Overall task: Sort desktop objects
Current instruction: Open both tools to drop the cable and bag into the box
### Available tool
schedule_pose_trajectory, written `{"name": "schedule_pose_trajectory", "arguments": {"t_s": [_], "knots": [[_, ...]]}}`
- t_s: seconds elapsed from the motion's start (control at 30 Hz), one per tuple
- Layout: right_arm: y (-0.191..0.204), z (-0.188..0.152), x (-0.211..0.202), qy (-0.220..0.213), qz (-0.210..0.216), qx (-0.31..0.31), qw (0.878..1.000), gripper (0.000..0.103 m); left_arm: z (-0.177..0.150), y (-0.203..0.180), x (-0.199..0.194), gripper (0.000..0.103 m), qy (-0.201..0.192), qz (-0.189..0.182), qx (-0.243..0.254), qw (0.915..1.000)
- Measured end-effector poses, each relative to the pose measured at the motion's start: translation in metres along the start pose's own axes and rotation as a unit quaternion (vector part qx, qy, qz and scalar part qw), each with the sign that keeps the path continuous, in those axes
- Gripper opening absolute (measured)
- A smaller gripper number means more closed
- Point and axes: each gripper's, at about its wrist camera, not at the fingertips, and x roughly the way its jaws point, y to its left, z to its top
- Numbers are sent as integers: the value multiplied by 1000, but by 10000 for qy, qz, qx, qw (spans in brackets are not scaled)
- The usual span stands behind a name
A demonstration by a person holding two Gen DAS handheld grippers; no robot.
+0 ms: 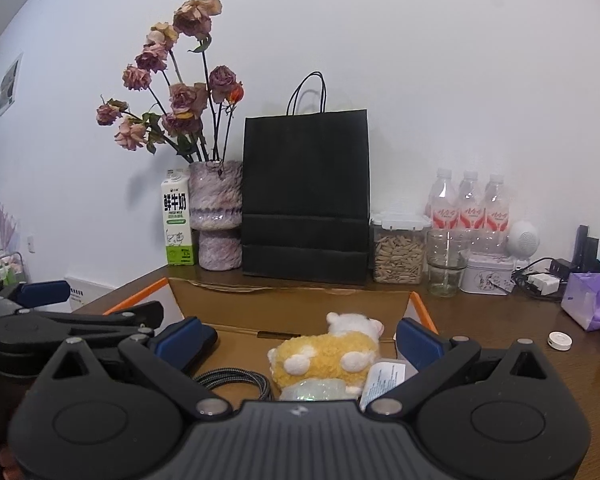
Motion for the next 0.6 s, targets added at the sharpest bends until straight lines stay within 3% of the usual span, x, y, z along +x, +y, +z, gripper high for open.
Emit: {"name": "schedule_pose_trajectory", "arguments": {"t_s": [0.6], "knots": [[5, 11, -58, 18, -42, -130, 9999, 103, 20, 15, -50, 103, -218, -57, 66, 9997]]}}
